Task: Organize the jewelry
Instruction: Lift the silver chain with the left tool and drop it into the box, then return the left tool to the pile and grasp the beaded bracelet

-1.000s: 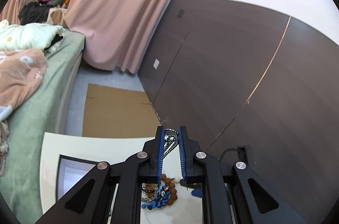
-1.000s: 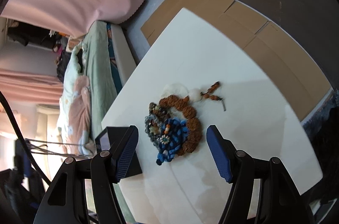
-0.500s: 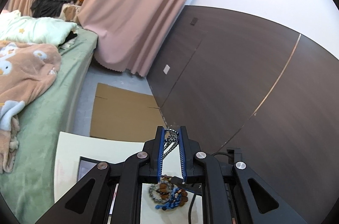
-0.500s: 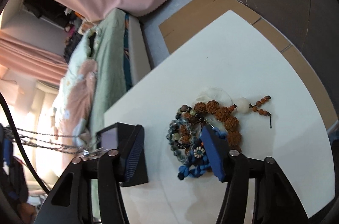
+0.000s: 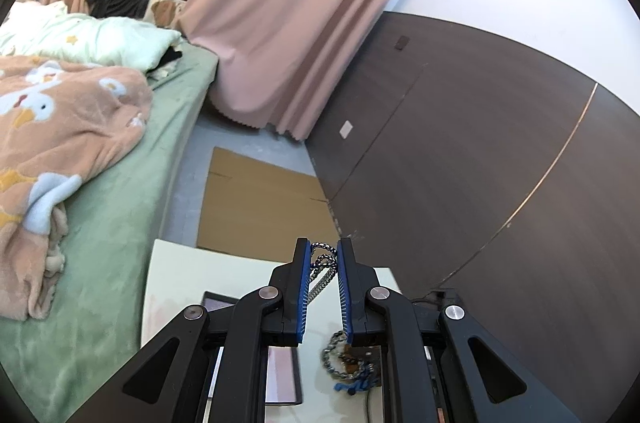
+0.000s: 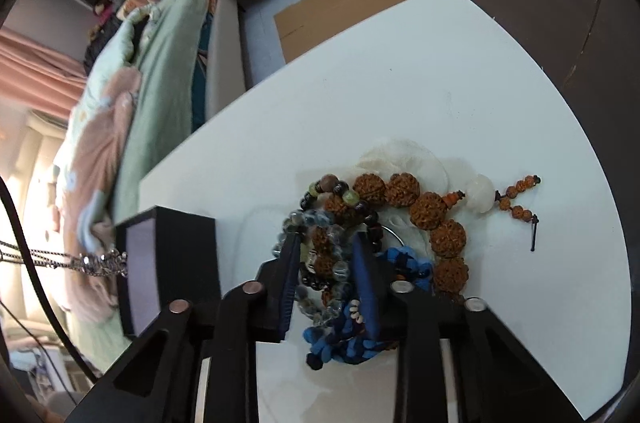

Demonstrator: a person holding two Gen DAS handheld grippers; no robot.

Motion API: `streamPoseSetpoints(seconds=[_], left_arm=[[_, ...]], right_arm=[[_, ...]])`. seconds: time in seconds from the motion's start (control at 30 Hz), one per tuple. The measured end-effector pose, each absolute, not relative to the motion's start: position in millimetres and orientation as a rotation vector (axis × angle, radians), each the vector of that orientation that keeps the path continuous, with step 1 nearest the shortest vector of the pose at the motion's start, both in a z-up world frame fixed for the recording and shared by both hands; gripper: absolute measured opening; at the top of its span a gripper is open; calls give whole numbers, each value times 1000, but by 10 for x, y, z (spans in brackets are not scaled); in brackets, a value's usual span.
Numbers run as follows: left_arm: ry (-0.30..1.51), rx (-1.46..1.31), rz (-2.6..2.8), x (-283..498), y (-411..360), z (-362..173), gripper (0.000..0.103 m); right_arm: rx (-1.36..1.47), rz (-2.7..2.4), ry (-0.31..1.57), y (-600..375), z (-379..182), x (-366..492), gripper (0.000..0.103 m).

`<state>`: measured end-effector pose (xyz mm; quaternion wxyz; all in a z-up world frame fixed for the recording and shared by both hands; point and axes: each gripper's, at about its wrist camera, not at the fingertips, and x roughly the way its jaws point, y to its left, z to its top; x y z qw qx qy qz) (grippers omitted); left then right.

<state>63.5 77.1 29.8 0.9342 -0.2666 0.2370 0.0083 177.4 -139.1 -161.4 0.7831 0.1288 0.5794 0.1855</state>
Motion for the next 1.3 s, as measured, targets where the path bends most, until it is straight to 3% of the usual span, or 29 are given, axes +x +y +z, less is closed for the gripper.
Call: streamPoseSetpoints(seconds=[0.2,0.27,0.4,0.43,0.67,1.17,1.23,1.27,1.3], left_arm=[[517,-566,15,665,825,185,14],[546,-563,33,689,846,157,18],[587,-601,64,699,914,79,67],[580,-609,69,684,929,73,73],[598,-605,109,650,989,57,77],[667,-635,207,663,1337,-53,77],[671,-640,202,662,1338,-68,77],[674,-638,197,670,1326,-73,77],[677,-633,192,676,1310,-72,77]], right_arm=[[372,434,1190,-1503,-1462,1695,12],[403,481,1151,-1526,-1351,1632,12],[471,565,1076,-1555,-1157,1496,12],[486,592,1057,-1552,-1108,1462,12],[514,726,956,-1413,-834,1281,12],[494,875,961,-755,-836,1087,12],[455,874,985,-656,-852,1081,25],[446,877,998,-632,-868,1079,46],[451,861,995,-653,-876,1079,60]])
